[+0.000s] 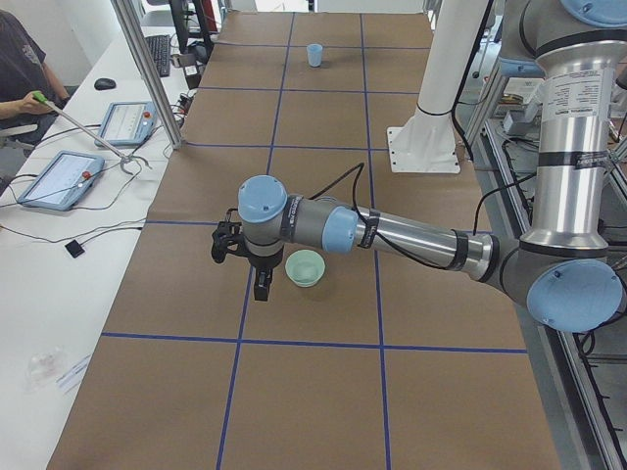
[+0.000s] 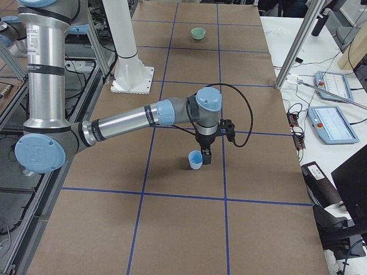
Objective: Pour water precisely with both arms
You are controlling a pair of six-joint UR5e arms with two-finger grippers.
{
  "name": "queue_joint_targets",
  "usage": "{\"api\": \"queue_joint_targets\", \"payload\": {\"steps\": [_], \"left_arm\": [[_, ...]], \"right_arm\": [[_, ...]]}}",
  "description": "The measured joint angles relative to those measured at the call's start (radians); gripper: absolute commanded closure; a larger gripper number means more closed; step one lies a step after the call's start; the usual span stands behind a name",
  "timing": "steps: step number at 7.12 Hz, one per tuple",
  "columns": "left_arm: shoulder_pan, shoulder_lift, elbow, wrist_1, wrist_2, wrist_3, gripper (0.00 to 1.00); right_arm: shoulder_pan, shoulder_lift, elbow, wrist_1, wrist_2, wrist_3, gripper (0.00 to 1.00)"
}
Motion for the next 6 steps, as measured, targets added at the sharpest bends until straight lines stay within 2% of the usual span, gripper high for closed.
{"api": "queue_joint_targets", "payload": {"steps": [6], "left_arm": [[0.003, 0.035, -0.027, -0.014, -0.017, 0.002, 0.0]], "right_arm": [[0.0, -0.026, 0.002, 0.001, 0.002, 0.004, 0.0]]}}
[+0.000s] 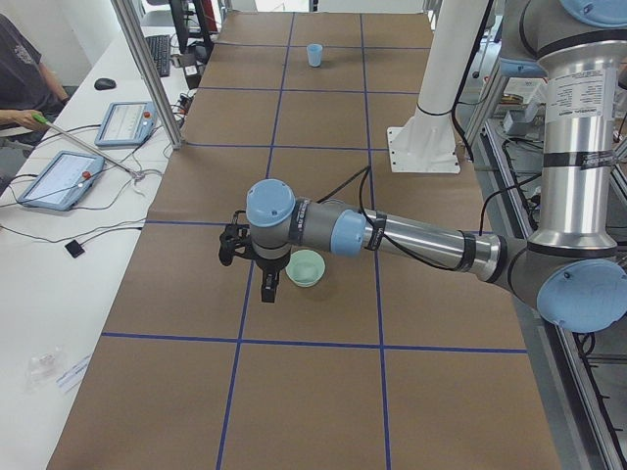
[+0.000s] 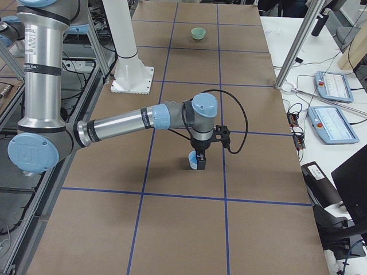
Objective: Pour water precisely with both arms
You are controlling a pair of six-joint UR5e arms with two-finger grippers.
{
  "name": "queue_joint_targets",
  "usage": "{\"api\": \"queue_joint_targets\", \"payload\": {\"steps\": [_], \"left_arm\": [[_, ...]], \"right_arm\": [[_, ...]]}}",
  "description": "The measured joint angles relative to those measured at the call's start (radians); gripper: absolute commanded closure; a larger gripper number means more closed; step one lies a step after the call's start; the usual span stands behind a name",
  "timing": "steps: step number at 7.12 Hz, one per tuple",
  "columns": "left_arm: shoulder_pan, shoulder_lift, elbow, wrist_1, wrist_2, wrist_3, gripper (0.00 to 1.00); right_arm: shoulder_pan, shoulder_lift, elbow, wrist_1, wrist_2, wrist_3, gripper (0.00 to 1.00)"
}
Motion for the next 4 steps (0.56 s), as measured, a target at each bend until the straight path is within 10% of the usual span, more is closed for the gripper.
{"api": "queue_joint_targets", "payload": {"steps": [4], "left_arm": [[0.178, -0.006, 0.045, -0.043, 0.009, -0.012, 0.0]], "right_arm": [[-0.001, 0.017, -0.003, 0.001, 0.0, -0.003, 0.0]]}}
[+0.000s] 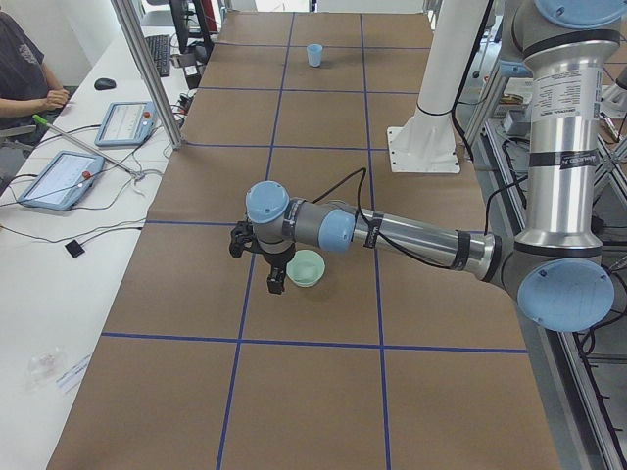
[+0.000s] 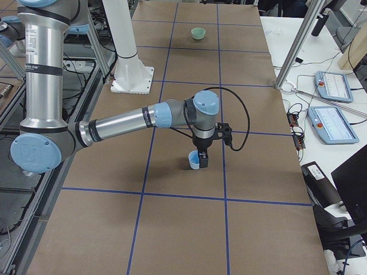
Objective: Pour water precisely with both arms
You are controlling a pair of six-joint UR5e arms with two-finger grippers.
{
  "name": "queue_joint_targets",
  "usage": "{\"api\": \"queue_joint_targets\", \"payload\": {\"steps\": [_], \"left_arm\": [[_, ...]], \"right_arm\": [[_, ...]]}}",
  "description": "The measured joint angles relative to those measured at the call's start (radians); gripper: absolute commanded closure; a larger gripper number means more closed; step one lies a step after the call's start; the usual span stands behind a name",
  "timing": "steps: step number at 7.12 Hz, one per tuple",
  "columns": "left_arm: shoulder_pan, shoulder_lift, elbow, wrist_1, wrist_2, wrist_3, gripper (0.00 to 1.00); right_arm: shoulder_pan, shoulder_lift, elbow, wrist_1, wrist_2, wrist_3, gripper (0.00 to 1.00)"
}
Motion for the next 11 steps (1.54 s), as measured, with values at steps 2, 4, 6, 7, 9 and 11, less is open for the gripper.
{"api": "queue_joint_targets", "payload": {"steps": [2, 4, 6, 7, 9, 11], "left_arm": [[0.074, -0.006, 0.115, -0.188, 0.001, -0.102, 0.0], [0.166, -0.007, 0.19, -0.368, 0.002, -0.267, 0.0], [0.221, -0.006, 0.247, -0.47, 0.005, -0.31, 0.0], [0.242, -0.007, 0.264, -0.489, 0.007, -0.314, 0.1], [0.286, -0.018, 0.291, -0.498, 0.01, -0.316, 1.0], [0.298, -0.034, 0.307, -0.496, 0.008, -0.315, 1.0]], "right_arm": [[-0.002, 0.001, -0.005, 0.0, 0.022, 0.003, 0.0], [-0.006, 0.001, -0.007, 0.0, 0.041, 0.004, 0.0], [-0.018, 0.001, -0.009, 0.0, 0.047, 0.005, 0.0], [-0.03, 0.002, -0.009, 0.0, 0.049, 0.005, 0.0], [-0.049, 0.003, -0.01, 0.002, 0.05, 0.007, 0.0], [-0.051, 0.004, -0.01, 0.025, 0.05, 0.007, 0.0]]}}
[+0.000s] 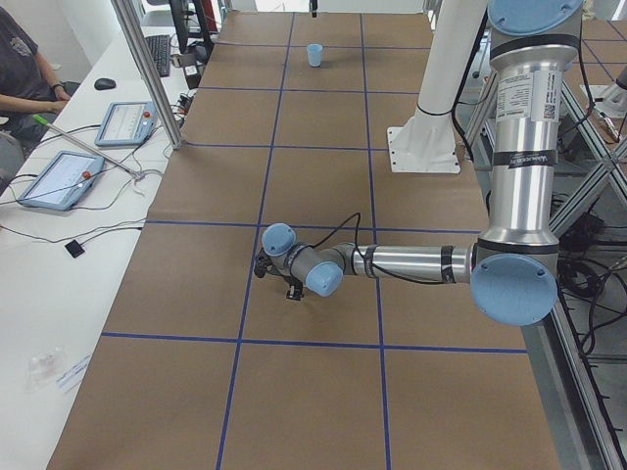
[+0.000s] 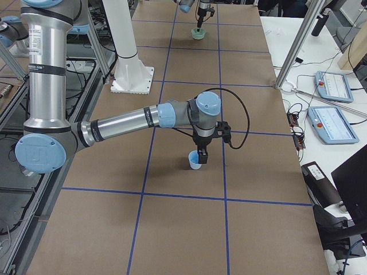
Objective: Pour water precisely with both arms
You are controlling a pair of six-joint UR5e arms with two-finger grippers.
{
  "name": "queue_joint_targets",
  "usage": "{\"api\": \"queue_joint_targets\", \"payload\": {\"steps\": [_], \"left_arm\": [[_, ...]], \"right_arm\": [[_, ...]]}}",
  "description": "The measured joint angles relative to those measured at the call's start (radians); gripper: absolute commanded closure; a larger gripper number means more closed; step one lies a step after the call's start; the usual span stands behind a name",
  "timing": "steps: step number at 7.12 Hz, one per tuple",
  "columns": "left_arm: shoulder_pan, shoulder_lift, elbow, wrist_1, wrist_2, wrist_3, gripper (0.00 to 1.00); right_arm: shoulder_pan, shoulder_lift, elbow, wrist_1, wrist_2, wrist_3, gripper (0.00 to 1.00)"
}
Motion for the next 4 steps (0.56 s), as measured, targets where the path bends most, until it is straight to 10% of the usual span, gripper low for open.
{"api": "queue_joint_targets", "payload": {"steps": [4], "left_arm": [[0.0, -0.047, -0.008, 0.014, -0.072, -0.007, 1.0]], "right_arm": [[-0.001, 0.0, 0.002, 0.017, 0.0, 0.0, 0.0]]}}
